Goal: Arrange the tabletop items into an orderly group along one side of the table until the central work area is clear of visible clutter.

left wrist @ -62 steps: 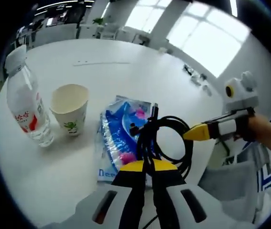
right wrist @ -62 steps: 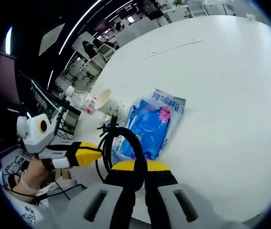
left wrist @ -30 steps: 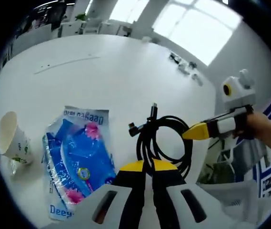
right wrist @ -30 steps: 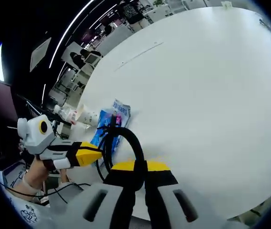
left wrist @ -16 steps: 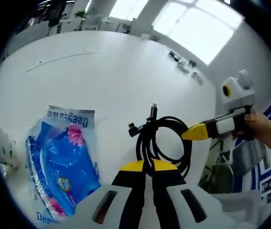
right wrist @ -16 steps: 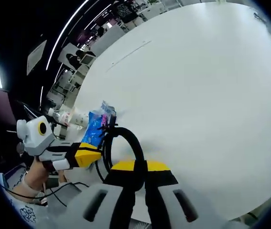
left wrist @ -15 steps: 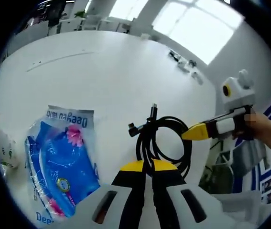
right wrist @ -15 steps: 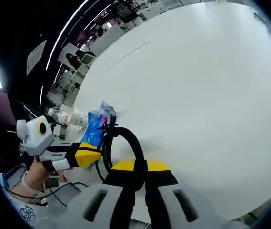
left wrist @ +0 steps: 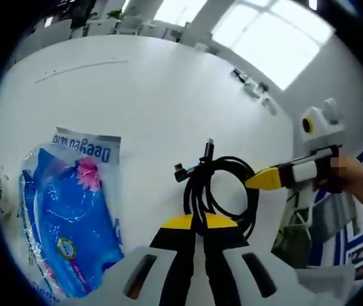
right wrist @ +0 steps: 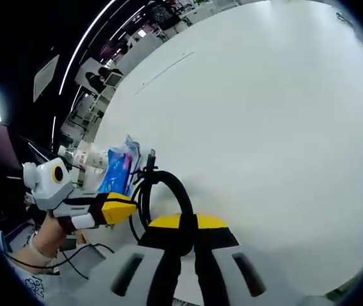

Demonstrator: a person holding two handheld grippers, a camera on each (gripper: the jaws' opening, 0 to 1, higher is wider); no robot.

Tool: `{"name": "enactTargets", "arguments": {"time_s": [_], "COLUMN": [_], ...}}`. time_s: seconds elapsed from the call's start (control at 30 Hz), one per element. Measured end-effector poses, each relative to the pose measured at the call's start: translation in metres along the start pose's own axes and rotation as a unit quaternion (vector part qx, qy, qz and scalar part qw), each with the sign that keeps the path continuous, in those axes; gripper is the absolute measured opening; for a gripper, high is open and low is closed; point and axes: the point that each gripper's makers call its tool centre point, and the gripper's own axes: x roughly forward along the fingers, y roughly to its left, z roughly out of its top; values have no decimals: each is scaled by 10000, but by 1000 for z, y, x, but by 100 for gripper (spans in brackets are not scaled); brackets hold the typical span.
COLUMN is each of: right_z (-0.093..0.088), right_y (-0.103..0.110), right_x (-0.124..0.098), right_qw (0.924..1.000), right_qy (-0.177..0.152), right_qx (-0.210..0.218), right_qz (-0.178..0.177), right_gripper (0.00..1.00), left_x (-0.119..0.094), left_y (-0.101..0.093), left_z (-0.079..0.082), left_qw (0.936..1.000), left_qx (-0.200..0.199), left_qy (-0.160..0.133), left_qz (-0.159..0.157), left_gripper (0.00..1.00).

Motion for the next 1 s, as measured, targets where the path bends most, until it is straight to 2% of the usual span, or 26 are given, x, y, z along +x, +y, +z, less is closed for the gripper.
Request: {"name": "enactTargets", "arguments": {"time_s": [0.47, 0.73, 1.0], "right_z": [4, 3, -3], "right_y": [-11, -13, -18], "right_x": [0, 1, 0], "right_qw": [9999, 9992, 9968], "right_qy": [85, 79, 227], "right_qx": [-85, -350, -696], "right_qz": [-53, -167, -327], "right_gripper": [3, 3, 3], "left_x": [13, 17, 18], "left_y": [-2, -1, -3], "left_z": [2, -2, -5], "left_qw": [10000, 10000, 9999], "left_qx": [-10, -42, 2], "left_qy": [44, 49, 83], "left_qz": [-65, -71, -90], "left_gripper": [0, 0, 0]}}
